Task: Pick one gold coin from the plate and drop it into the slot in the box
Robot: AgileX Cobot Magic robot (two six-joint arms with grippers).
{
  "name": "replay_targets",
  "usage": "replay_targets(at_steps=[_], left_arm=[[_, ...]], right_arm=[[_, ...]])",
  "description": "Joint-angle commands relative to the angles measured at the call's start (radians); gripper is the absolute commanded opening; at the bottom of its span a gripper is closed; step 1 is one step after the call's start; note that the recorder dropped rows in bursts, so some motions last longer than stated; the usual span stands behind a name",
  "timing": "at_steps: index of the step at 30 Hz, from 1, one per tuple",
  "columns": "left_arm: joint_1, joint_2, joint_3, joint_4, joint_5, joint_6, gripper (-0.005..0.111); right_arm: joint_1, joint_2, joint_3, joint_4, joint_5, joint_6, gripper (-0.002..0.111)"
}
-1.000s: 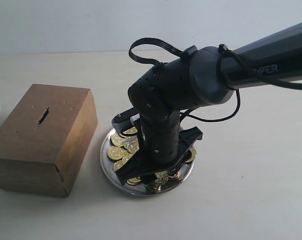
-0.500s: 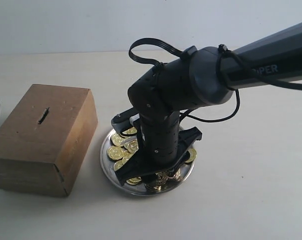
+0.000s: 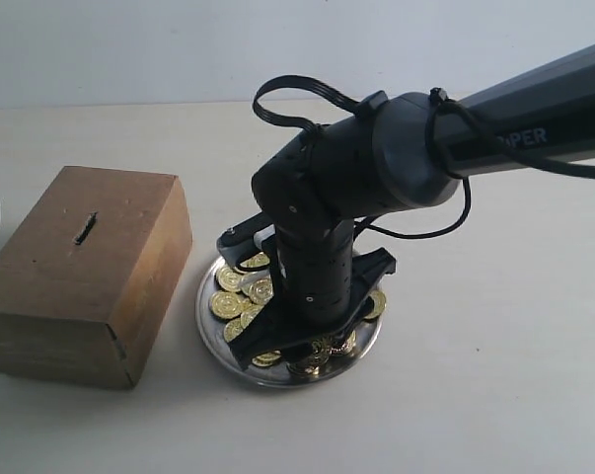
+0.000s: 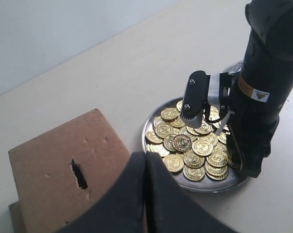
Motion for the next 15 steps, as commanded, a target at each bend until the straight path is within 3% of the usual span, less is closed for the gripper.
replay_targets(at_steps=[1, 9, 15], left_arm=[[-0.008, 0.002, -0.006, -0.015, -0.006, 0.004, 0.0], [-0.008, 0.002, -0.006, -0.015, -0.006, 0.004, 0.0], [-0.008, 0.002, -0.006, -0.015, -0.006, 0.004, 0.0]], right_arm=[[0.0, 0.007, -0.006, -0.016, -0.001, -0.028, 0.05], [0.0, 0.007, -0.006, -0.014, -0.003, -0.069, 0.051], [0.0, 0.007, -0.006, -0.015, -0.02, -0.092, 0.058]])
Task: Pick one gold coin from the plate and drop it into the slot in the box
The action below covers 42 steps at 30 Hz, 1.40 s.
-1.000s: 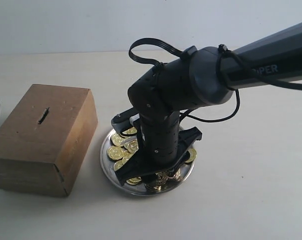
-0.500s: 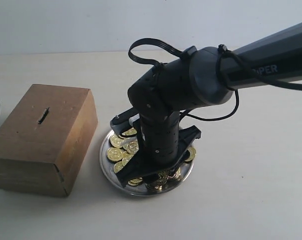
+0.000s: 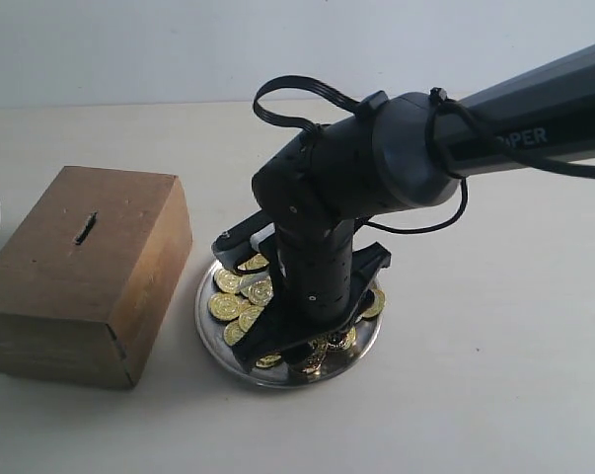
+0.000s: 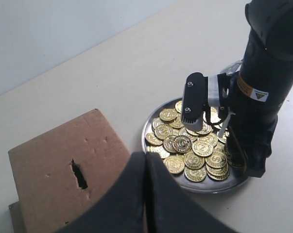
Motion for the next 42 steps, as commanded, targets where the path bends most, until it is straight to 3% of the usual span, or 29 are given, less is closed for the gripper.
replay_targets(at_steps=[1, 21, 42], left_arm=[[-0.008, 0.002, -0.006, -0.015, -0.006, 0.004, 0.0], [-0.008, 0.002, -0.006, -0.015, -0.006, 0.004, 0.0], [-0.008, 0.002, -0.006, -0.015, -0.006, 0.004, 0.0]], right_arm=[[0.0, 0.007, -0.006, -0.009, -0.014, -0.021, 0.058], [0.003, 0.007, -0.006, -0.014, -0.02, -0.191, 0.058], [0.033, 0.007, -0.006, -0.025, -0.046, -0.235, 0.058]])
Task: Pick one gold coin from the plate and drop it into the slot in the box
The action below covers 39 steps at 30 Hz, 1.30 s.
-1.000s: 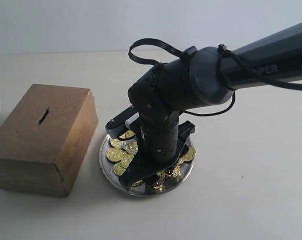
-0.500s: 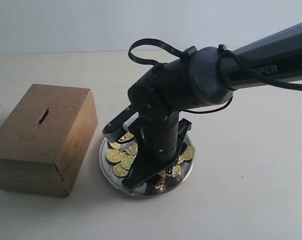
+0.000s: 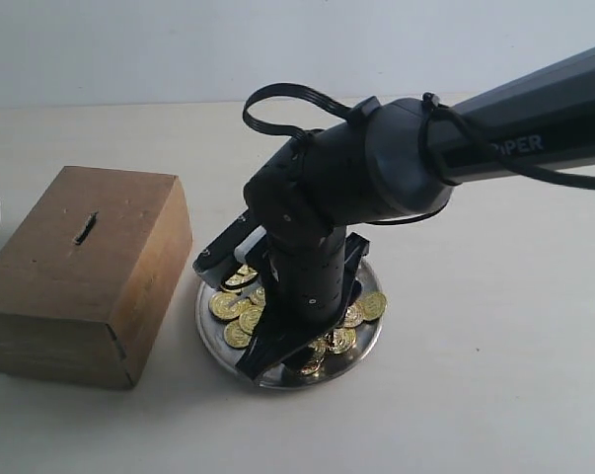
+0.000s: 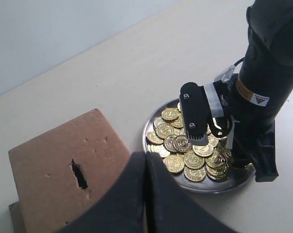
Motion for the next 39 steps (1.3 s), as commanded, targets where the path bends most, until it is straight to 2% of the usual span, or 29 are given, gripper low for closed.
replay_targets(at_steps=[1, 10, 24, 30, 39], left_arm=[[-0.008, 0.002, -0.006, -0.015, -0.006, 0.004, 0.0], [-0.008, 0.002, -0.006, -0.015, -0.006, 0.004, 0.0], [-0.008, 0.002, -0.006, -0.015, -0.006, 0.006, 0.0], [-0.008, 0.002, -0.006, -0.015, -0.006, 0.008, 0.0], [-0.008, 0.002, -0.006, -0.015, -0.006, 0.008, 0.0]], right_arm=[[0.009, 0.007, -0.006, 0.023, -0.01, -0.065, 0.058], [0.009, 0.007, -0.006, 0.029, -0.01, -0.084, 0.053], [0.009, 0.038, -0.006, 0.053, 0.037, -0.054, 0.052], [0.009, 0.038, -0.006, 0.047, 0.039, -0.029, 0.043], [0.009, 0.038, -0.006, 0.047, 0.041, -0.027, 0.036]])
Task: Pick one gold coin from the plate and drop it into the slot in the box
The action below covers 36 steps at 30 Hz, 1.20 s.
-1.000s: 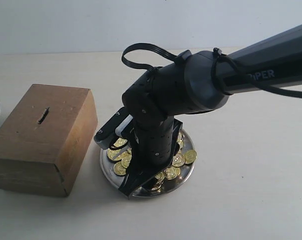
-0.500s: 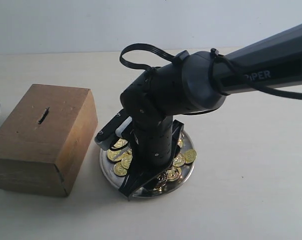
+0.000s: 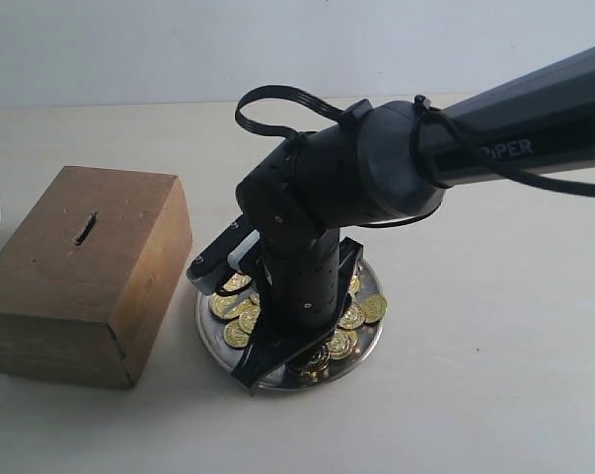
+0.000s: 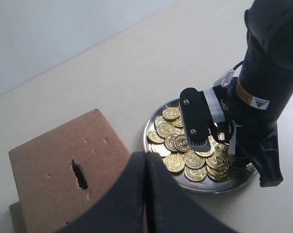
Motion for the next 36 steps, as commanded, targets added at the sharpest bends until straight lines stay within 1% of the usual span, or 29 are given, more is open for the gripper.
replay_targets(at_steps=[1, 8, 13, 15, 21, 24, 27, 29, 30, 32, 35, 36], left_arm=[[-0.008, 0.002, -0.006, -0.015, -0.006, 0.005, 0.0], [-0.008, 0.002, -0.006, -0.015, -0.006, 0.007, 0.0], [-0.013, 0.002, -0.006, -0.017, 0.025, 0.101, 0.0], [-0.034, 0.002, -0.006, -0.017, 0.025, 0.171, 0.0], [-0.114, 0.039, 0.031, -0.008, -0.01, 0.522, 0.0], [-0.16, 0.092, 0.056, -0.014, -0.089, 0.698, 0.0], [-0.212, 0.155, 0.064, -0.016, -0.188, 0.801, 0.0], [-0.246, 0.203, 0.064, -0.016, -0.248, 0.868, 0.006], [-0.263, 0.22, 0.064, -0.014, -0.274, 0.868, 0.01], [-0.316, 0.26, 0.064, 0.009, -0.347, 0.868, 0.023], [-0.403, 0.298, 0.064, 0.116, -0.443, 0.868, 0.041], [-0.433, 0.307, 0.064, 0.143, -0.457, 0.868, 0.044]], right_arm=[[0.001, 0.025, 0.005, 0.01, 0.012, 0.007, 0.036], [0.001, -0.009, 0.005, 0.01, 0.006, -0.001, 0.035], [0.001, -0.046, 0.004, 0.01, 0.006, -0.028, 0.035], [0.001, -0.066, 0.004, 0.01, 0.006, -0.056, 0.035], [0.001, -0.139, 0.004, 0.01, 0.004, -0.119, 0.035], [0.001, -0.182, 0.004, 0.017, 0.004, -0.153, 0.035], [0.001, -0.222, 0.004, 0.031, 0.011, -0.203, 0.035], [-0.001, -0.254, 0.004, 0.055, 0.014, -0.251, 0.035], [-0.001, -0.27, 0.004, 0.076, 0.014, -0.285, 0.035], [-0.001, -0.304, 0.006, 0.117, 0.018, -0.358, 0.035], [-0.001, -0.346, 0.006, 0.219, 0.06, -0.5, 0.035], [-0.001, -0.359, 0.006, 0.25, 0.08, -0.549, 0.035]])
